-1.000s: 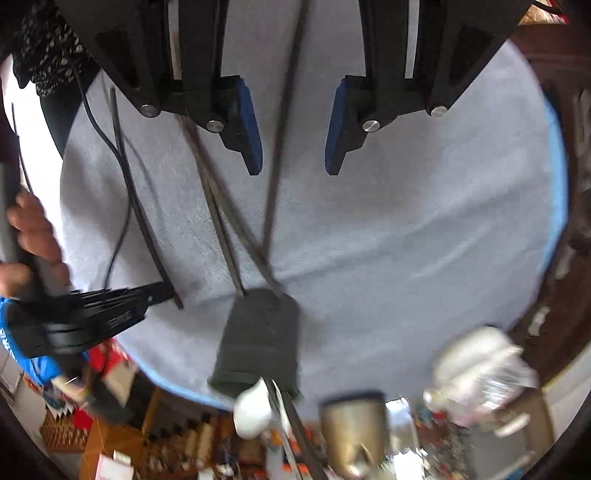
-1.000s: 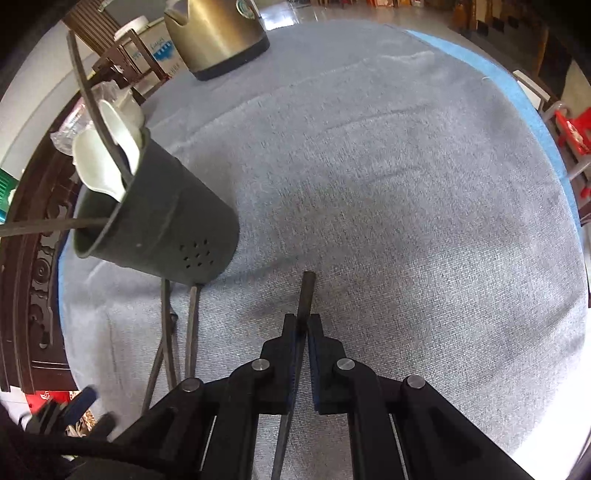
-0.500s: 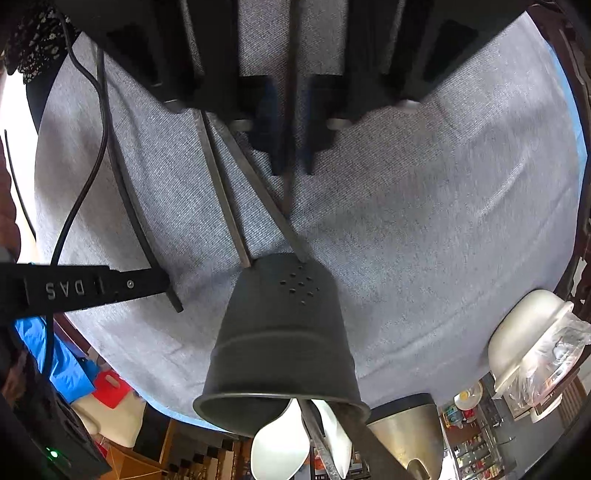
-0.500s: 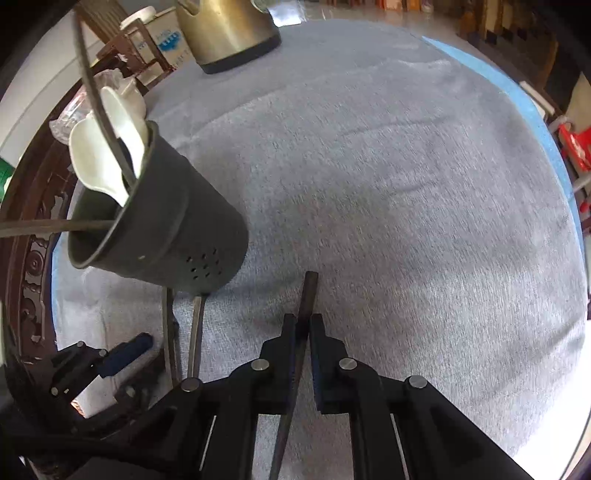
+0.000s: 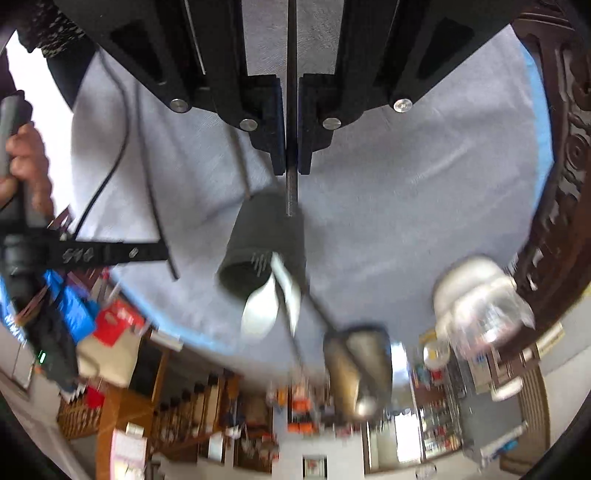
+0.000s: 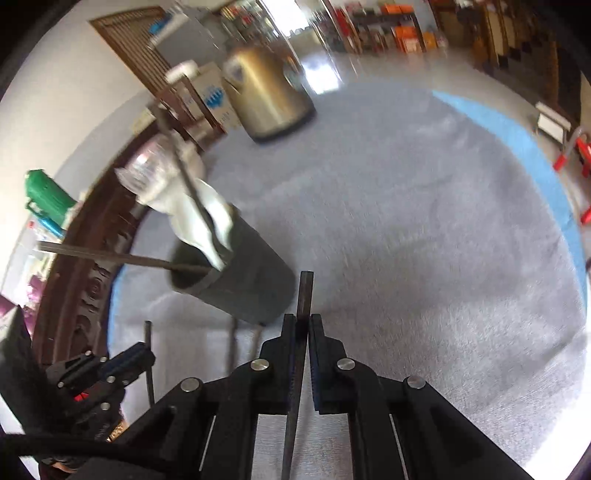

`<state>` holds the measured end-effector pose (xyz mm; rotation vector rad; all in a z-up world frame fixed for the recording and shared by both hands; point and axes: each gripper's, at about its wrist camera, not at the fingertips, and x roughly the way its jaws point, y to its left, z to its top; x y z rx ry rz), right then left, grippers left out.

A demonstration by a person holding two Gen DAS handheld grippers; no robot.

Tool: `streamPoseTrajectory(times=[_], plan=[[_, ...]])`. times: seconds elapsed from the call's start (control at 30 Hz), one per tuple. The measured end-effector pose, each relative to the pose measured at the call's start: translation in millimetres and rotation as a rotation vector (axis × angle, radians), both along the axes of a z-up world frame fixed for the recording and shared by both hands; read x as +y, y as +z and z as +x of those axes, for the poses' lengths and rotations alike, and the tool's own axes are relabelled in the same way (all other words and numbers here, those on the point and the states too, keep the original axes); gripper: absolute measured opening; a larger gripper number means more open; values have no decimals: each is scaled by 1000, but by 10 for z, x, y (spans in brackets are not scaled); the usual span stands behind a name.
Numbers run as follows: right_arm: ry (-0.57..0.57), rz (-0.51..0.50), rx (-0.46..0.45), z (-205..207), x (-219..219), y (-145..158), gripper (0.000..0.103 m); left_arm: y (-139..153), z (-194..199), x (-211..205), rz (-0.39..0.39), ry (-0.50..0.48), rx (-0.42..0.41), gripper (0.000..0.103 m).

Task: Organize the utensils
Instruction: 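Raise both held chopsticks over the holder and drop them in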

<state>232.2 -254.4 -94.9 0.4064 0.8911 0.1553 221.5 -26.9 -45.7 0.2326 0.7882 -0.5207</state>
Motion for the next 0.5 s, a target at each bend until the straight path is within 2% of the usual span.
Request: streamPoseTrajectory(times=[0.17,0.3,0.5], plan=[[-6,-33,-141,-229,63,424,7,525,-270,124,-82,2,-128,6],[-30,-46,-257,-467,126,733,7,784,-357,166,-141,15,-183,6],[-71,-20,-381,-625,102,1081,6,1061,-377,199,-212,39,-235,6]])
